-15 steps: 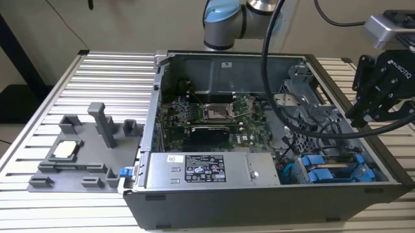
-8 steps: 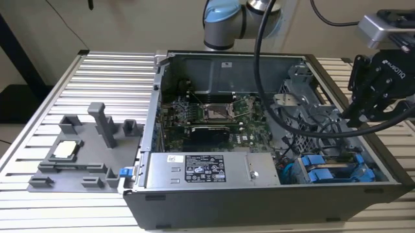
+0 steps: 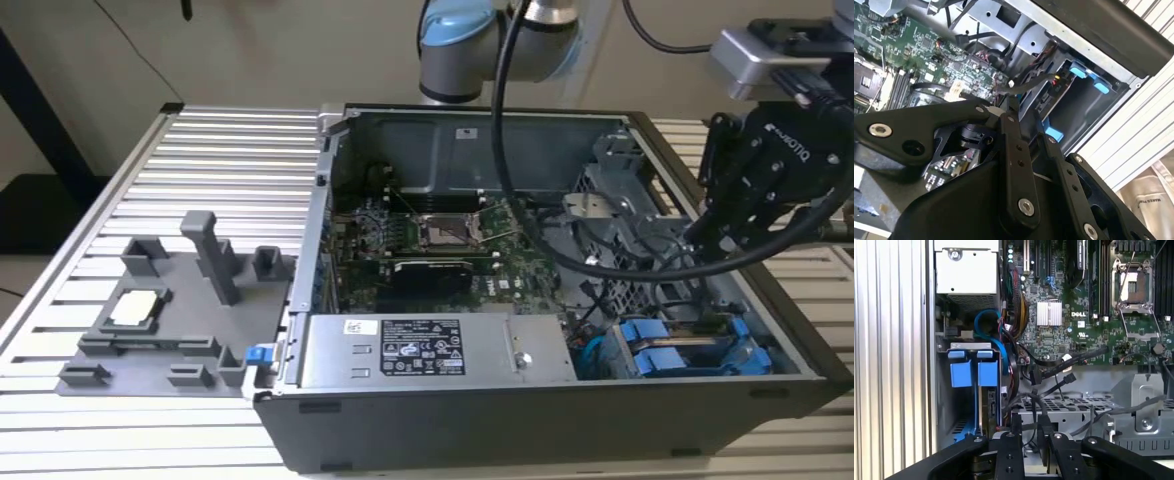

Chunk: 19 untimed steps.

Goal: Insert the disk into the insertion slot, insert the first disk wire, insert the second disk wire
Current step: 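Insert the second disk wire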

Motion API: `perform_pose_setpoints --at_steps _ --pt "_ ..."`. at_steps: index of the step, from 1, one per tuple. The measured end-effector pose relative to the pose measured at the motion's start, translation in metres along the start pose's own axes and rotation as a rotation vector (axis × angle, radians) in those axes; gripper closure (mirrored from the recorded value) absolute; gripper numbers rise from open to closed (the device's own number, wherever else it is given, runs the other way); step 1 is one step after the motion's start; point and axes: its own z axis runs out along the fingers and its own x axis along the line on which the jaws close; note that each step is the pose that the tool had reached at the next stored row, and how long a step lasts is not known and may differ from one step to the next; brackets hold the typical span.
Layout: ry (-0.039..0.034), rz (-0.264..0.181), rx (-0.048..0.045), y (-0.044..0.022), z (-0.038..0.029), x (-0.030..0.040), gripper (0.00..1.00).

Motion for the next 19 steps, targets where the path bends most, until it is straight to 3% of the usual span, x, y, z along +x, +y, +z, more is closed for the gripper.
perform_pose_setpoints --at_steps 13,19 --pt "0.0000 0.000 0.0000 0.0316 0.0012 -0.0003 0.73" --pt "0.0001 0.000 -0.0001 0.0363 0.0014 -0.0003 0.73"
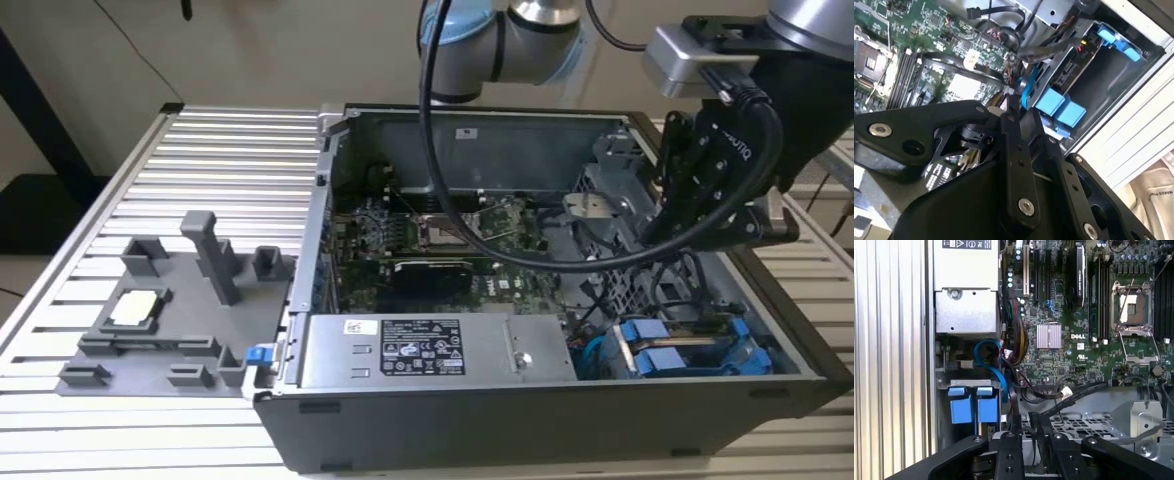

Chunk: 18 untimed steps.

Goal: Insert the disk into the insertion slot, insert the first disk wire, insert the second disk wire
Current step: 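Insert the second disk wire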

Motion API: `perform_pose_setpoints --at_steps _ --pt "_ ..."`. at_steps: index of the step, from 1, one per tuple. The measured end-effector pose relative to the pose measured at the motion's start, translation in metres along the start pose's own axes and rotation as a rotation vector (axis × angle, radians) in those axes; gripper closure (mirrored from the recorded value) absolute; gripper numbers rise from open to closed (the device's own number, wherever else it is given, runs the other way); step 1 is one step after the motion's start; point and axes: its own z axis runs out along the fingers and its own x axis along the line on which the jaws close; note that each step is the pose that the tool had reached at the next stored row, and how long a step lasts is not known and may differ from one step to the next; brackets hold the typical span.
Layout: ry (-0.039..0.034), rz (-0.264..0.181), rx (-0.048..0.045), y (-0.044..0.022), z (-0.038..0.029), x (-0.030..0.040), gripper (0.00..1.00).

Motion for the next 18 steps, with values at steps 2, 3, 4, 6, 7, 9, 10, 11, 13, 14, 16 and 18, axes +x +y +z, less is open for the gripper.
perform_pose_setpoints --at_steps 2,3,4,6,7,9,10,11,13,14,16,18 --pt "-0.0001 0.000 0.0001 0.0007 0.0001 0.0000 0.73" --pt "0.0001 -0.001 0.0015 0.0012 0.0001 -0.0001 0.73" --pt "0.0006 -0.004 0.0037 0.0017 0.0001 -0.0002 0.73" --pt "0.0045 -0.014 0.0060 0.0025 0.0004 -0.0006 0.73" --pt "0.0070 -0.021 0.0066 0.0027 0.0005 -0.0009 0.73" --pt "0.0113 -0.036 0.0084 0.0029 0.0012 -0.0016 0.73" --pt "0.0132 -0.043 0.0107 0.0030 0.0016 -0.0021 0.73" --pt "0.0145 -0.049 0.0150 0.0032 0.0024 -0.0027 0.73" --pt "0.0167 -0.056 0.0283 0.0041 0.0043 -0.0041 0.73" --pt "0.0175 -0.057 0.0354 0.0048 0.0052 -0.0049 0.73" --pt "0.0212 -0.059 0.0501 0.0080 0.0070 -0.0071 0.73" --pt "0.0296 -0.059 0.0610 0.0120 0.0085 -0.0096 0.73"
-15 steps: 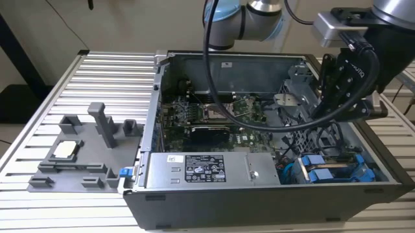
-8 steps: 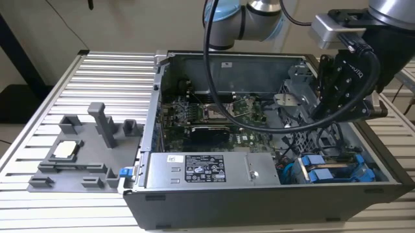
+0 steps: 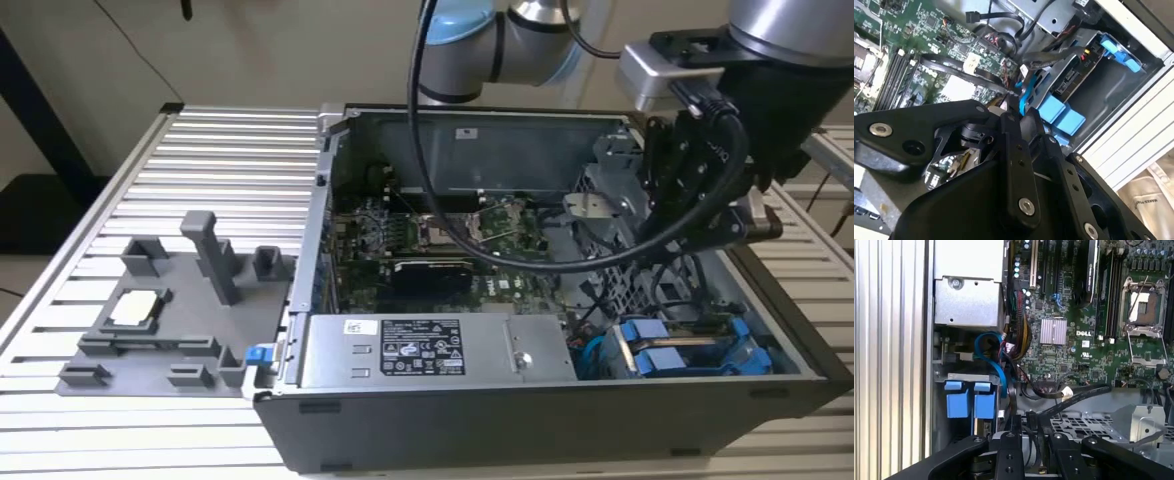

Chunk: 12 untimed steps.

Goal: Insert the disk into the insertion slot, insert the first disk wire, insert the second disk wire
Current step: 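Insert the second disk wire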

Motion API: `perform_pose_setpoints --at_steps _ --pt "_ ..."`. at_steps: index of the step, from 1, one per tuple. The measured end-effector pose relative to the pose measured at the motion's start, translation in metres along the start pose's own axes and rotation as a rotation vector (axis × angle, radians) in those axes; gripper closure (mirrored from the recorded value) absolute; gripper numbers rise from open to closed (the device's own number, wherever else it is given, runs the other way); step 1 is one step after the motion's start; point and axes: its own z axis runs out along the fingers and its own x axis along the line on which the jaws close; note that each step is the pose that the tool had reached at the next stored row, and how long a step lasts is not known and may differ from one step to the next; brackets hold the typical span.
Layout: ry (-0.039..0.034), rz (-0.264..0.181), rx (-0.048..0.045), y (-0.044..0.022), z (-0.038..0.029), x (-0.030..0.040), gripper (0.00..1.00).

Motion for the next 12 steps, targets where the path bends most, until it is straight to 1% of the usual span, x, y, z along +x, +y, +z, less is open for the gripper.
perform_pose_setpoints --at_steps 1,3,7,12 --pt "0.0049 0.000 0.0061 0.0021 0.0006 -0.0011 0.73" --pt "0.0112 -0.001 0.0201 0.0053 0.0018 -0.0028 0.73" --pt "0.0203 -0.002 0.0495 0.0109 0.0046 -0.0055 0.73" --pt "0.0388 -0.003 0.0766 0.0146 0.0079 -0.0069 0.73"
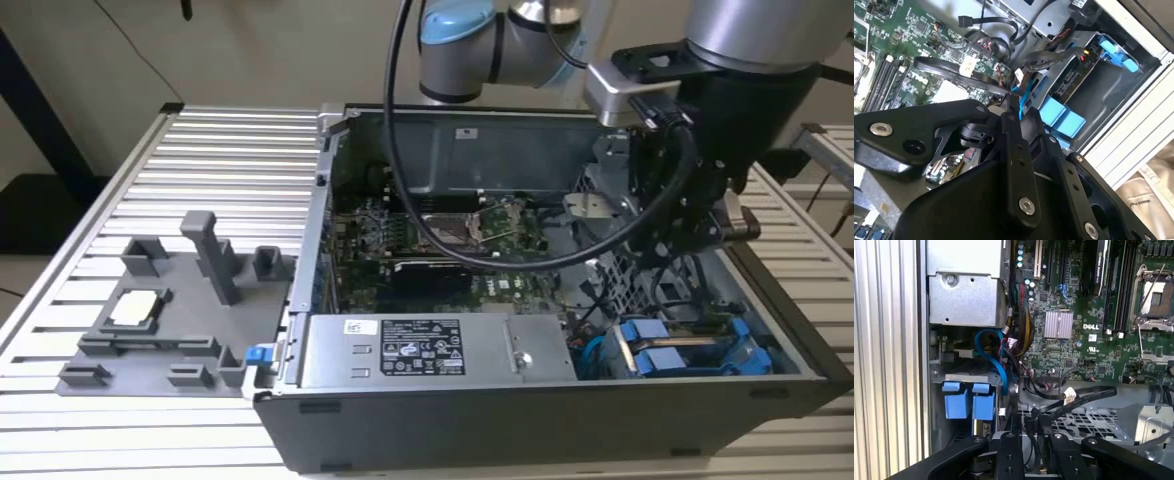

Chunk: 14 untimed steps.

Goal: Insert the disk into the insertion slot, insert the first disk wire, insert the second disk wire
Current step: 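Insert the second disk wire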

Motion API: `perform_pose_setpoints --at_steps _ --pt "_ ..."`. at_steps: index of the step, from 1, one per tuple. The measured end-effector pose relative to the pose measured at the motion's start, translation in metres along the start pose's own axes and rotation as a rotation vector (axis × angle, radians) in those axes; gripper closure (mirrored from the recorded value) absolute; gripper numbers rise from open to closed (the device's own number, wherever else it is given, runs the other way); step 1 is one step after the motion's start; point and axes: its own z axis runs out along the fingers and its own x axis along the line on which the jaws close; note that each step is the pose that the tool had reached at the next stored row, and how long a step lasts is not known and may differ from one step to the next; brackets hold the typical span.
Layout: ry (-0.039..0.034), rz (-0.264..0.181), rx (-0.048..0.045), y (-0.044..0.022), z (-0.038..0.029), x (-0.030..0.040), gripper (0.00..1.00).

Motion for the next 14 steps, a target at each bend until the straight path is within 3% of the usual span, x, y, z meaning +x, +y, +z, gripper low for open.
perform_pose_setpoints --at_steps 6,14 --pt "0.0089 -0.001 0.0229 0.0052 0.0052 -0.0017 0.73" --pt "0.0152 -0.003 0.0331 0.0110 0.0085 -0.0039 0.73"
